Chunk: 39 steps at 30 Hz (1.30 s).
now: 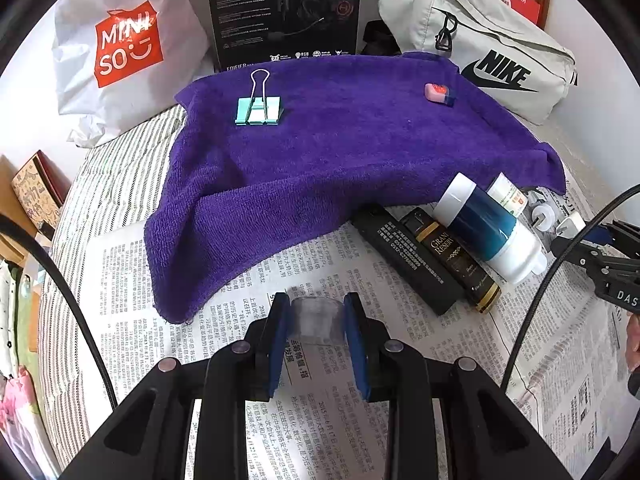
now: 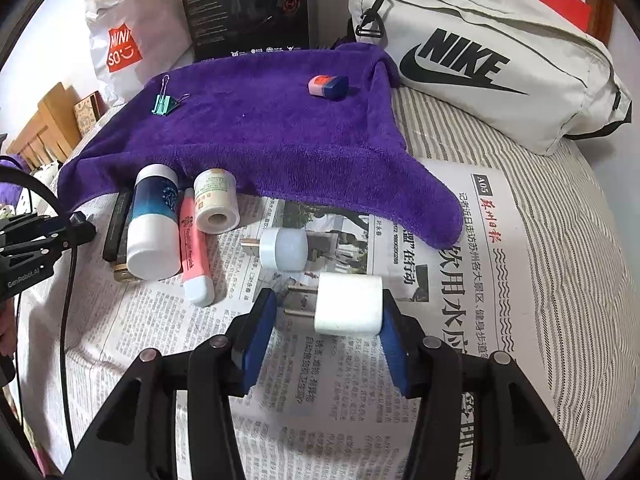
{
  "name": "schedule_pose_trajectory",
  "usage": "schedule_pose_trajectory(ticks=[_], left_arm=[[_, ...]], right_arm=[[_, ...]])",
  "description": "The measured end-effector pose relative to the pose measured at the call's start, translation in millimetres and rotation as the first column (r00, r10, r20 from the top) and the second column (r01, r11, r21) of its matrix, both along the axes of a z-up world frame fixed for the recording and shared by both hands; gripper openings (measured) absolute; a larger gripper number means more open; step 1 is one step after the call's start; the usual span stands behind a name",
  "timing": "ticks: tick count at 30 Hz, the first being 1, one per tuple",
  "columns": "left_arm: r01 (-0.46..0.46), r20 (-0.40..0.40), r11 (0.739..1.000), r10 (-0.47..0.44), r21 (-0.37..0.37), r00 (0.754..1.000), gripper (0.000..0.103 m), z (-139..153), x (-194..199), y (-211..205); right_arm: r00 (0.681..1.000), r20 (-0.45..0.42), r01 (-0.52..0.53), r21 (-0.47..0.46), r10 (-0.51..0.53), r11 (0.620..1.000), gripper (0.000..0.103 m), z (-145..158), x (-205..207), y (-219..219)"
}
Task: Organize rigid objects
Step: 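Grasp the small clear plastic cup with the left tool while the right tool grasps the white charger plug, then carry the cup with the left tool onto the towel while the right tool places the plug there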
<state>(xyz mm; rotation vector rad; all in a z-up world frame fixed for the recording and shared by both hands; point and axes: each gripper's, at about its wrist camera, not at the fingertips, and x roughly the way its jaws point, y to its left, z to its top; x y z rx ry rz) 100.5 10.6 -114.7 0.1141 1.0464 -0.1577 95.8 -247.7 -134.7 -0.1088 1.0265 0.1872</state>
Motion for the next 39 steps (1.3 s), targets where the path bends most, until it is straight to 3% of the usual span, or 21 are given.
schedule_pose_trajectory(ticks=[2,4,7,15,22,39], left_arm=[[0.0,0.0,1.0,0.0,-0.001,1.0,0.027,0,0,0],[0.001,-0.003,1.0,-0.001,0.0,1.0,0.027,0,-1,0],[0.004,-0.007,1.0,-0.004,0.005,1.0,0.027,1,-2,-1],[0.002,-0.006,1.0,-0.002,-0.022,1.0,0.027,1,-3,2],[-0.003,-0.02,0.997,0.002,-0.081,1.0,0.027,5,-10,13],[-0.012,0.001,0.993,0.012,-0.118,1.0,0.027,24,-7,24]], right_arm=[[1.0,0.009,0.0,-0.002,0.0,1.0,0.05,0,0,1],[1.0,0.01,0.012,0.005,-0.012,1.0,0.043,1,-1,-3],[1.0,-0.01,0.013,0.032,-0.013,0.999,0.043,4,-1,-10],[1.0,-0.002,-0.005,-0.006,0.005,1.0,0.043,3,-2,-8],[0.999,-0.025,-0.026,0.028,0.026,0.999,0.043,10,-6,-9],[0.998,0.016,-0.054,0.045,0.054,0.998,0.043,30,-3,-8]])
